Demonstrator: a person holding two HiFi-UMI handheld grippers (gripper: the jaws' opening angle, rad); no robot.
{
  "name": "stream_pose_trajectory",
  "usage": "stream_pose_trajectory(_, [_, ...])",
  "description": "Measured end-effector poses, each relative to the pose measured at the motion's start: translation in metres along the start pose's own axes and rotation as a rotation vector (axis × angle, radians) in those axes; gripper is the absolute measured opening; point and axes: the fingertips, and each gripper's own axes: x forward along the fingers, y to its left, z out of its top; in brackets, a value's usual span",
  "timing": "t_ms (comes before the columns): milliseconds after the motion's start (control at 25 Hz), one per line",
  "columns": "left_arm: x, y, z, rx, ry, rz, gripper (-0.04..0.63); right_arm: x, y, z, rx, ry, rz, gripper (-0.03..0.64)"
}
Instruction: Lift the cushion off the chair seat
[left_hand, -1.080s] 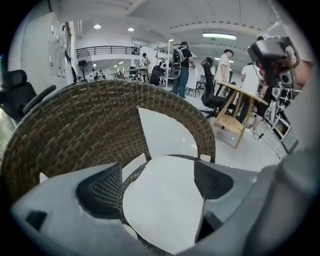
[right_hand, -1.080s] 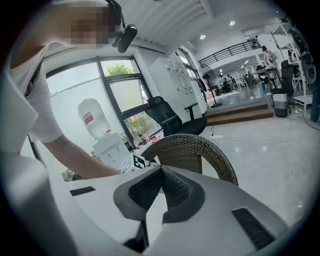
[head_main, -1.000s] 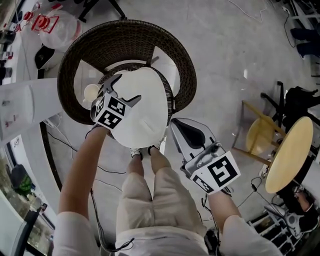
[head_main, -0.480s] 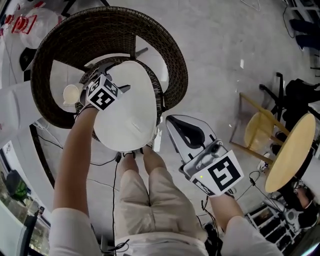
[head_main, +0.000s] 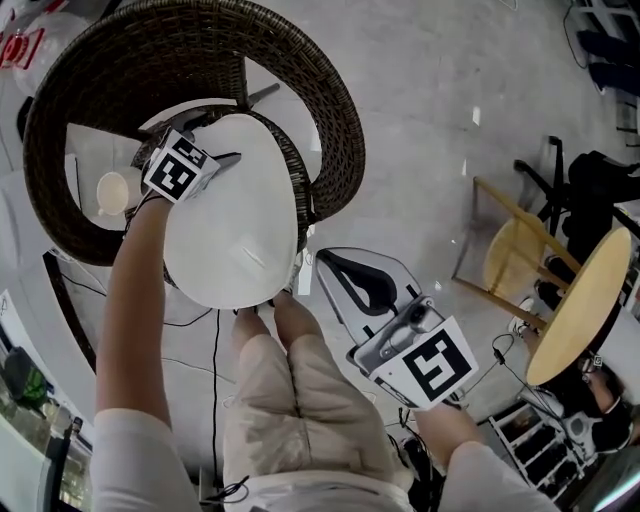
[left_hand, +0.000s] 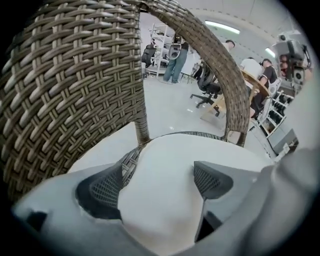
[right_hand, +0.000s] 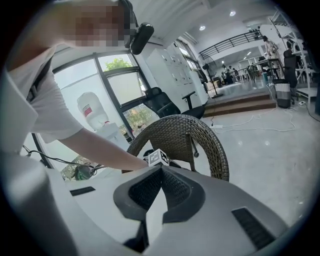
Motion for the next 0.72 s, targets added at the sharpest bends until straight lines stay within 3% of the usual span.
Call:
stream_pose_trajectory(280, [0.0102,0.0016,-0.0049,-0.026,0.002,-0.007,0.428,0.0056,-0.0004,-0.0004,0.023,-0.008,0.012,0.002])
stream_pose_trajectory(440, [0.0117,-0.0043,-0.0075,-0.053,0.031,-0.031,0.332,0.0067,-0.0031,-0.0066,0.039,0.002,0.005,0.002])
stream_pose_trajectory(720, [0.0086,-0.0066,-0.0094,-0.085,0.105,-0.011,0.229,0.0003,-0.0047,0.0024,0.027,-0.021,-0.009,0.002])
